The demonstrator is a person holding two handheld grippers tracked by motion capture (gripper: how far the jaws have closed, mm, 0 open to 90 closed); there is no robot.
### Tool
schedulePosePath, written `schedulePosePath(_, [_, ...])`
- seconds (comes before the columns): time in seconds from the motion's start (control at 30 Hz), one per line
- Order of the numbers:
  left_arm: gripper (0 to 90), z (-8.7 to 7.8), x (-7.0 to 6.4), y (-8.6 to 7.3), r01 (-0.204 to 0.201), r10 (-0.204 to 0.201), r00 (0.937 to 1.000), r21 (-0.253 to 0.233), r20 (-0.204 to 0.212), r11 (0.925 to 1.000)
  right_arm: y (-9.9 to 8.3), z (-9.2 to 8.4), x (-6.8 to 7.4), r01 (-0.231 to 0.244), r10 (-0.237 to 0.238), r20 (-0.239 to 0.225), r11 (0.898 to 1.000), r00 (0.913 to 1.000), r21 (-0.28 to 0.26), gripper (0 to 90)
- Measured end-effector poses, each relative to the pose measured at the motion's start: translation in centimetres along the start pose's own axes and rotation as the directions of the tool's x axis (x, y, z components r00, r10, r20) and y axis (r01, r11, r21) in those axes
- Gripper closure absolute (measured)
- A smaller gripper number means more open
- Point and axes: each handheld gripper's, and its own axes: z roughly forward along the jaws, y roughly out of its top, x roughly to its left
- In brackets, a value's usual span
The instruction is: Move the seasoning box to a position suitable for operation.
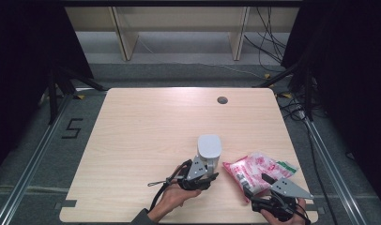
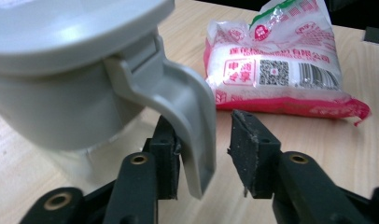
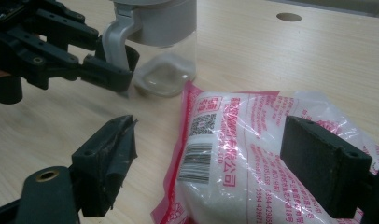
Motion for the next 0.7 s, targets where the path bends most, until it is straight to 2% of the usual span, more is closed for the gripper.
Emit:
schedulePosePath(0.03, [65.6,0.1,0.1,0.1,0.016,-0.016,0.9999,0.0,0.003,0.9999,-0.1,0.1,0.1,-0.015,0.015,-0.002,1.0,0.9999,-0.008,18.9])
schedulePosePath(0.07, [66.6,0.4,0.1,0.2,0.006,-0.006,1.0,0.003,-0.004,1.0,0.0,0.0,0.1,-0.011,0.011,-0.014,1.0,0.9998,0.002,18.9])
schedulePosePath(0.1, [68.9,0.6,0.2,0.2,-0.012,0.012,0.9999,-0.001,0.0,0.9999,0.0,0.0,0.2,-0.03,0.03,-0.005,1.0,0.9995,0.001,18.9])
schedulePosePath(0.13, [70.5,0.6,0.2,0.2,-0.012,0.012,0.9999,-0.001,0.0,0.9999,0.0,0.0,0.2,-0.03,0.03,-0.005,1.0,0.9995,0.001,18.9])
schedulePosePath(0.17, [71.2,0.6,0.2,0.1,0.022,-0.022,0.9997,-0.003,0.004,0.9997,0.0,0.0,0.4,-0.037,0.037,-0.005,0.999,0.9993,0.004,18.9])
schedulePosePath(0.23, [71.5,0.5,0.4,0.1,0.012,-0.012,0.9997,-0.007,0.019,0.9999,0.0,0.0,0.1,0.004,-0.004,-0.007,1.0,1.0,-0.002,19.0])
schedulePosePath(0.3, [71.4,0.1,0.6,0.0,0.017,-0.017,0.9996,0.004,0.022,0.9998,0.0,0.0,0.1,-0.003,0.003,-0.012,1.0,0.9999,-0.01,19.0])
schedulePosePath(0.33, [71.2,-0.2,0.8,-0.1,0.003,-0.003,0.9999,0.018,0.011,0.9998,0.0,-0.1,0.1,-0.014,0.014,-0.007,1.0,0.9999,-0.01,19.0])
schedulePosePath(0.37, [71.0,-0.2,0.8,-0.1,0.003,-0.003,0.9999,0.018,0.011,0.9998,0.1,-0.2,0.0,0.005,-0.005,0.003,1.0,1.0,-0.02,19.0])
schedulePosePath(0.47, [69.9,-0.9,1.3,-0.3,0.001,-0.001,0.9999,0.022,0.012,0.9998,0.0,-0.1,0.0,0.005,-0.006,-0.008,1.0,1.0,-0.015,19.0])
schedulePosePath(0.5, [69.8,-1.5,1.5,-0.6,0.005,-0.005,1.0,0.028,0.003,0.9996,0.0,-0.2,0.1,-0.02,0.02,-0.005,1.0,0.9998,-0.009,19.1])
schedulePosePath(0.53, [69.6,-1.8,1.6,-0.7,0.006,-0.006,1.0,0.022,-0.006,0.9997,0.0,-0.1,0.0,-0.003,0.003,-0.007,1.0,1.0,-0.014,19.0])
schedulePosePath(0.57, [69.1,-2.0,1.7,-0.8,0.002,-0.002,0.9999,0.02,-0.01,0.9998,0.0,-0.1,0.0,-0.003,0.003,-0.003,1.0,1.0,-0.014,19.1])
schedulePosePath(0.67, [67.2,-2.9,2.2,-1.2,-0.027,0.029,0.9979,0.033,-0.058,0.9991,0.0,-0.1,0.0,0.0,0.0,-0.015,1.0,0.9999,-0.013,19.0])
schedulePosePath(0.7, [67.0,-3.1,2.4,-1.4,-0.019,0.021,0.9978,0.028,-0.062,0.9994,0.0,-0.3,0.1,-0.021,0.021,-0.007,1.0,0.9998,0.0,19.1])
